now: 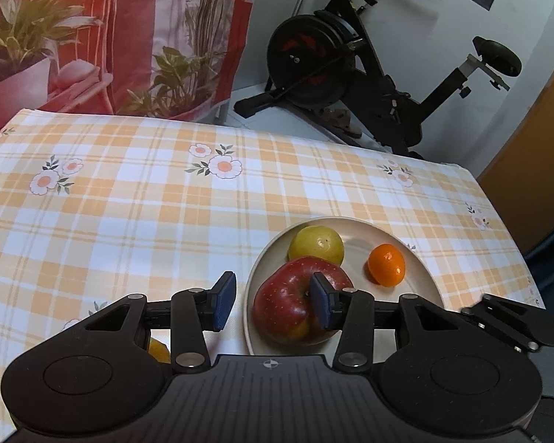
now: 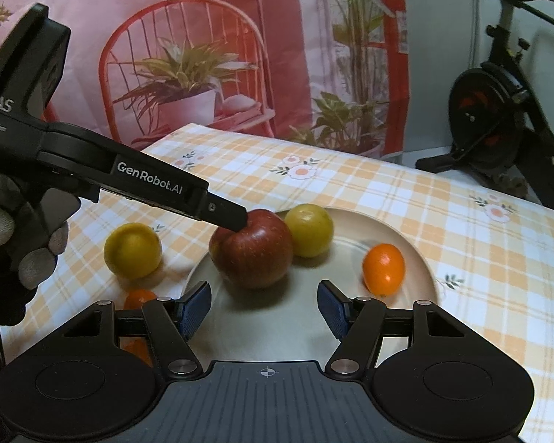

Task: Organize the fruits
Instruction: 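Lower the red apple onto the plate and open the left gripper, then withdraw the open left tool from the plate toward the fruit pile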

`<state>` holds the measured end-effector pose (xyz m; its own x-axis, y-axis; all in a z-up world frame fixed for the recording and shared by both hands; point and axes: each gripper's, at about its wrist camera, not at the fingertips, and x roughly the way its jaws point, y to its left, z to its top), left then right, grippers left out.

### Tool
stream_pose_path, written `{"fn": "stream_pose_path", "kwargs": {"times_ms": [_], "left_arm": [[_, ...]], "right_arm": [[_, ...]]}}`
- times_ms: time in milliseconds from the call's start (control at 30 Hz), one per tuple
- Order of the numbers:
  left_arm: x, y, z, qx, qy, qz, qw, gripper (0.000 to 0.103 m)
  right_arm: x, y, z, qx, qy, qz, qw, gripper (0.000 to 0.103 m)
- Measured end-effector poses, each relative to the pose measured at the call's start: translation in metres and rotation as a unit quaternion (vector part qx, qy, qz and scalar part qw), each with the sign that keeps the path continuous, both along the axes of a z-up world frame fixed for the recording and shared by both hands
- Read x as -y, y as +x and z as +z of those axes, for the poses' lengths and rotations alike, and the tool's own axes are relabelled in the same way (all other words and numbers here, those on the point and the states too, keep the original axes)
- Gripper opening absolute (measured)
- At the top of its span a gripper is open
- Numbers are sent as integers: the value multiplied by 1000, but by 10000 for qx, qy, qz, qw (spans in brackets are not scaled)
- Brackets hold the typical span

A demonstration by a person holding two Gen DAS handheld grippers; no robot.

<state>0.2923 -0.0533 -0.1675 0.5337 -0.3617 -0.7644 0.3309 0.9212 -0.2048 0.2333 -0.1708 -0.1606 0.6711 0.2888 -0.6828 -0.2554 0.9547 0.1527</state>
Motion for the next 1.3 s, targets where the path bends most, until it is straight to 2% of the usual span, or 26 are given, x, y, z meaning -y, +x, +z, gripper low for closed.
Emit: {"fn": "stream_pose_path", "kwargs": {"times_ms": [367, 733, 967, 1300], "left_arm": [[-16, -23, 6, 123, -47, 198, 9997, 47], [-45, -55, 20, 370, -211, 491, 9979, 47], [-55, -82, 24, 508, -140, 437, 9977, 47], [-71, -113, 15, 527, -128, 517, 9972, 47]], "right_arm": [[15, -49, 9, 357, -42, -316, 9989, 60], [33, -86, 5, 465, 133, -677, 9965, 60], [28, -96, 7, 495, 100, -618, 9968, 60], [8, -99, 6, 377, 43, -266, 9989, 54]]}}
